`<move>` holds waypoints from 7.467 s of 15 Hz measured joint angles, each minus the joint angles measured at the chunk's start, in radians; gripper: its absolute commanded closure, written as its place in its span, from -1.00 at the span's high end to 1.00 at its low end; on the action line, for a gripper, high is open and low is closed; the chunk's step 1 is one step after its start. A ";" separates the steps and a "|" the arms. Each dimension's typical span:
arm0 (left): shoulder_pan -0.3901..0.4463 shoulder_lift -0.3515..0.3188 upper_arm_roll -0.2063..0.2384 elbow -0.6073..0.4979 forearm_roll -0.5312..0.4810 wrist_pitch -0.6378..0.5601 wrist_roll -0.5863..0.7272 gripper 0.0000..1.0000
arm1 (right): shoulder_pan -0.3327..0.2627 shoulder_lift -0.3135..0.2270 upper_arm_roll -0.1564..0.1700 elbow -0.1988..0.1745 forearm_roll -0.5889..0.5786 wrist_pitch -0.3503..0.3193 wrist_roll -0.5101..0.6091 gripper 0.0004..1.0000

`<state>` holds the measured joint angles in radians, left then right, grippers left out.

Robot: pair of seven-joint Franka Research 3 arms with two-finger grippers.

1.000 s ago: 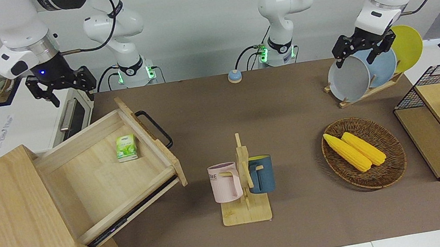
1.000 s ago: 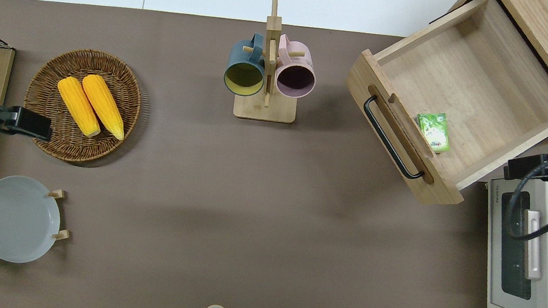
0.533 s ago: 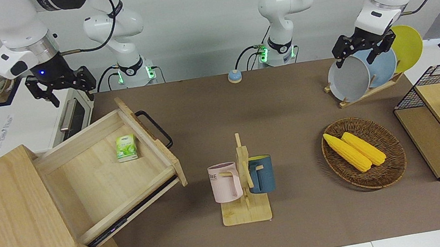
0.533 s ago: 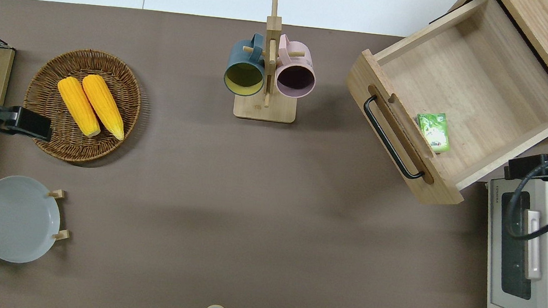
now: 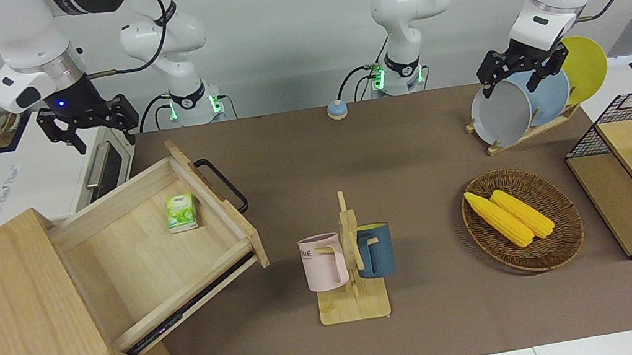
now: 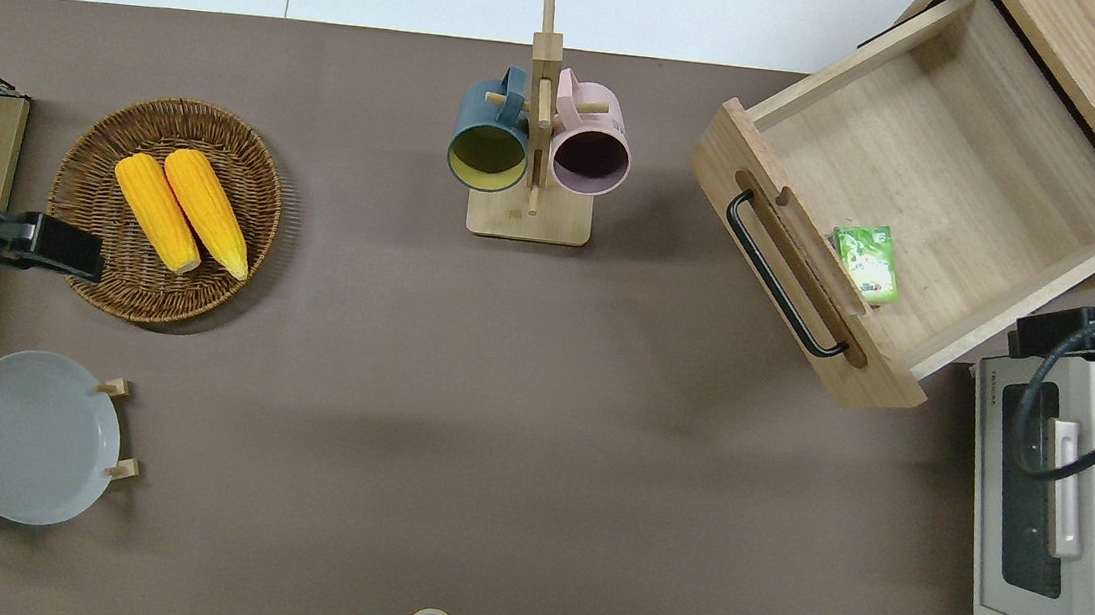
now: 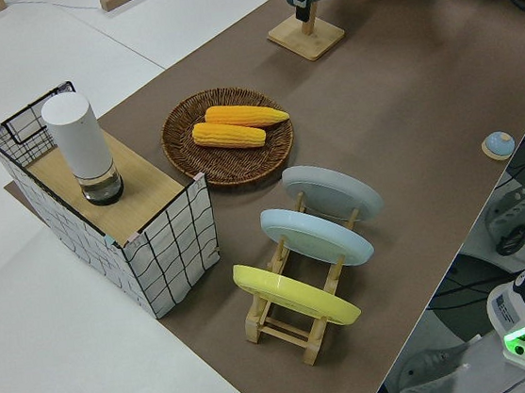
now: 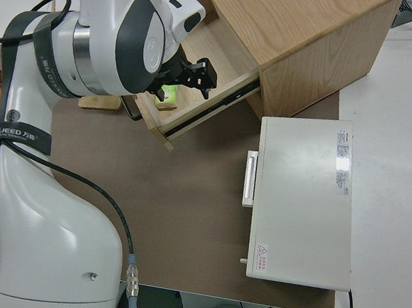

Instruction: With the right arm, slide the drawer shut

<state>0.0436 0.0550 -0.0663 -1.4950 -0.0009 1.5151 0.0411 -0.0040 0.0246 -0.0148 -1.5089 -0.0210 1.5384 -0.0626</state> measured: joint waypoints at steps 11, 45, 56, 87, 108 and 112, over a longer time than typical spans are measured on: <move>0.000 0.000 0.000 0.000 0.000 0.000 0.000 0.99 | 0.000 0.003 0.000 0.000 0.000 0.000 -0.001 -1.00; 0.000 0.000 0.000 0.000 0.000 0.000 0.000 0.99 | 0.177 0.162 0.319 0.104 -0.003 0.028 1.147 -1.00; 0.000 0.000 0.000 0.000 0.000 0.000 0.000 0.99 | 0.173 0.312 0.314 0.105 -0.065 0.080 1.390 -1.00; 0.000 0.000 0.000 0.000 0.000 0.000 0.000 0.99 | -0.039 0.485 0.309 0.255 -0.156 0.209 1.281 -1.00; 0.000 0.000 0.000 0.000 0.000 0.000 0.000 0.99 | -0.337 0.530 0.451 0.290 -0.240 0.207 1.141 -1.00; 0.000 0.000 0.000 0.000 0.000 0.000 0.000 0.99 | -0.347 0.537 0.459 0.298 -0.240 0.197 1.121 -1.00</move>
<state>0.0436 0.0550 -0.0663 -1.4950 -0.0009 1.5151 0.0411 -0.3514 0.5613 0.4444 -1.2107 -0.2611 1.7356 1.0583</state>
